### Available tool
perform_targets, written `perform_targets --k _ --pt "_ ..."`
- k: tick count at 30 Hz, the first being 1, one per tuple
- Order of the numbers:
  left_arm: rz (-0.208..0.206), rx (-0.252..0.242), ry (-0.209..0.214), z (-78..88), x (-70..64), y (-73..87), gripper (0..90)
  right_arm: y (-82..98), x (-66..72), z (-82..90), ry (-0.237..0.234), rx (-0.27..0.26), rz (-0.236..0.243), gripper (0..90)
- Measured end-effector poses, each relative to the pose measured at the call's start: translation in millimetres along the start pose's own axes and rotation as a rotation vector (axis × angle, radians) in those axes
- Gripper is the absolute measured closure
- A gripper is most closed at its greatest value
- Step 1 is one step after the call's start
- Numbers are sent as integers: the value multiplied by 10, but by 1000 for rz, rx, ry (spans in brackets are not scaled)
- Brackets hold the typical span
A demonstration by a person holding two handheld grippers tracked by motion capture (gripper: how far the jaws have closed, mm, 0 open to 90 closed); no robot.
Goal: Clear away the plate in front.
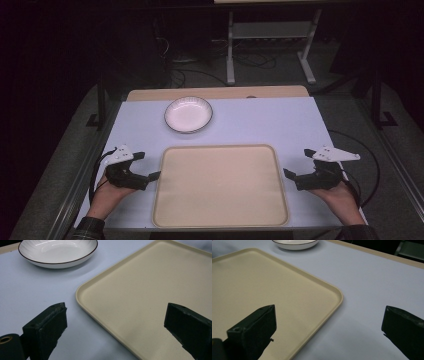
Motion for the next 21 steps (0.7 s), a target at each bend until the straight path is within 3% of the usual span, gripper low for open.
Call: perform_targets --k 21 --pt "-4 1 8 -131 83 -135 39 20 -7 20 7 3 -11 0"
Point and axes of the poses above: each handheld gripper's, and its own axes: z roughly backward along the jaws, y roughly out of its underside, x roughly to its left, the point moved 8 cm from there along -z, roughly forward along the jaws, and after that the axes turned 7 degrees about -x, right-handed, at the moved point
